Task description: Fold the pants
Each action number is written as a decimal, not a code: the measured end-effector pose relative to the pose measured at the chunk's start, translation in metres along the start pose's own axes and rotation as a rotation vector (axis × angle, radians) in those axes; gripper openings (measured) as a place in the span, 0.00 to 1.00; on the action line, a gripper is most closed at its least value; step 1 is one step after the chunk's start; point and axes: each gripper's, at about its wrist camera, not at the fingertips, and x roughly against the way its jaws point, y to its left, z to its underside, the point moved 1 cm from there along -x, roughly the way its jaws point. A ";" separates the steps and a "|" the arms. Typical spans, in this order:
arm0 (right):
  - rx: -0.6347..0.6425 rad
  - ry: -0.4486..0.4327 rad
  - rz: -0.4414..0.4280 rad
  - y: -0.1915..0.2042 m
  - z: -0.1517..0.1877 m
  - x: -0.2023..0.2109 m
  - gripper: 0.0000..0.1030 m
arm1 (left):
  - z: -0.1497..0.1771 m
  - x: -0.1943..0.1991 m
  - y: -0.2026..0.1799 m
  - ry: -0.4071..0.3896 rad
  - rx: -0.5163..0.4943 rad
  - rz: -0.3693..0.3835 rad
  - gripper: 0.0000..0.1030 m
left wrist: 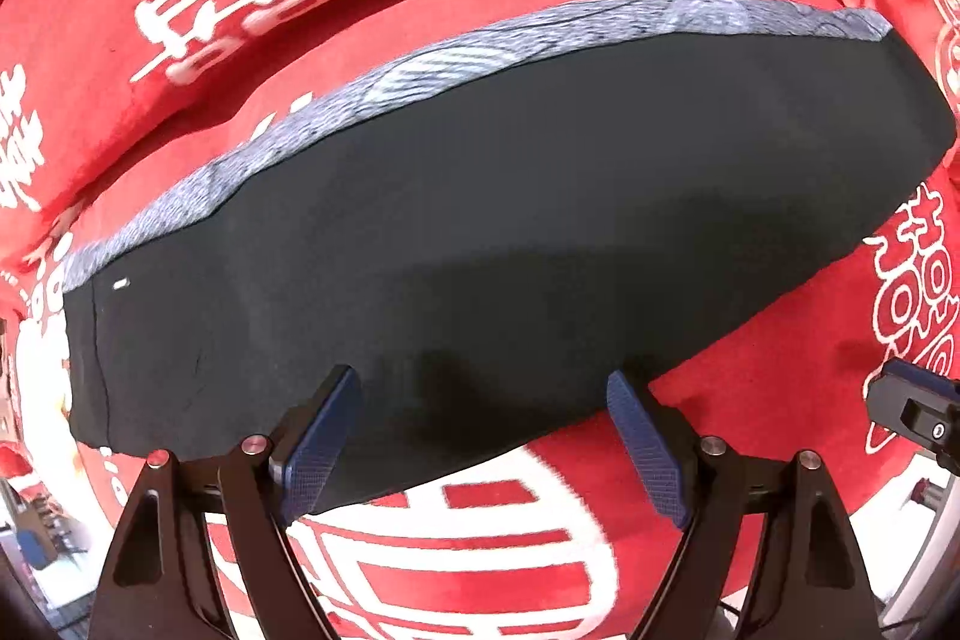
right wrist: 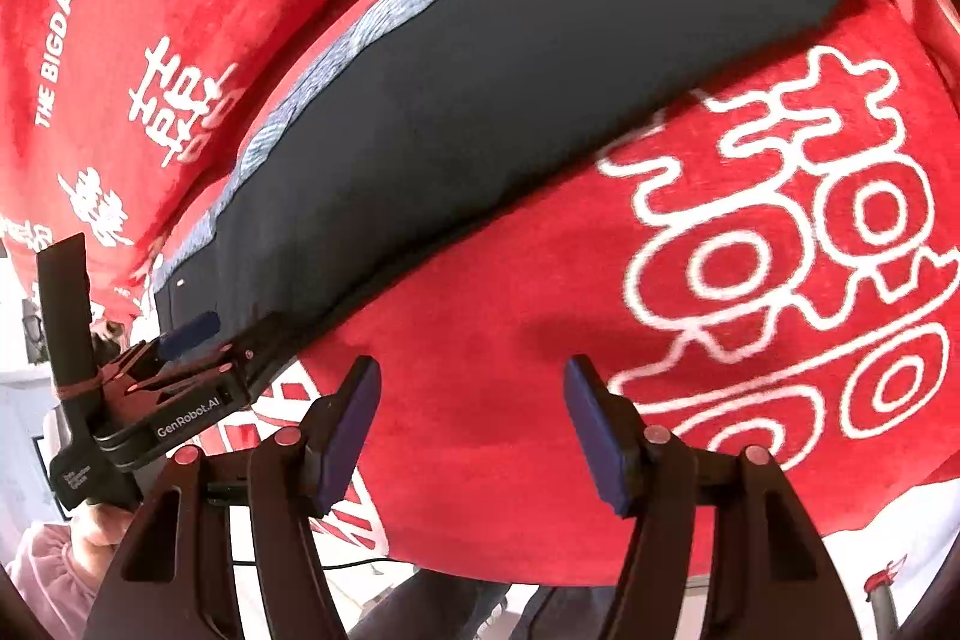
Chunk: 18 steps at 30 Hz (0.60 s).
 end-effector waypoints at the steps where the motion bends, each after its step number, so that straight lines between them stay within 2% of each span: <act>1: -0.007 -0.002 -0.001 -0.004 -0.001 0.002 0.65 | -0.001 0.000 -0.003 0.000 -0.004 0.001 0.83; 8: -0.044 -0.048 0.000 -0.028 -0.013 0.016 0.65 | -0.014 0.004 -0.026 -0.013 -0.025 0.010 0.83; 15: -0.161 -0.185 0.004 -0.071 -0.048 0.043 0.65 | -0.042 0.011 -0.053 -0.061 -0.016 0.033 0.83; 18: -0.214 -0.267 0.041 -0.090 -0.066 0.055 0.65 | -0.054 0.010 -0.065 -0.085 -0.018 0.028 0.83</act>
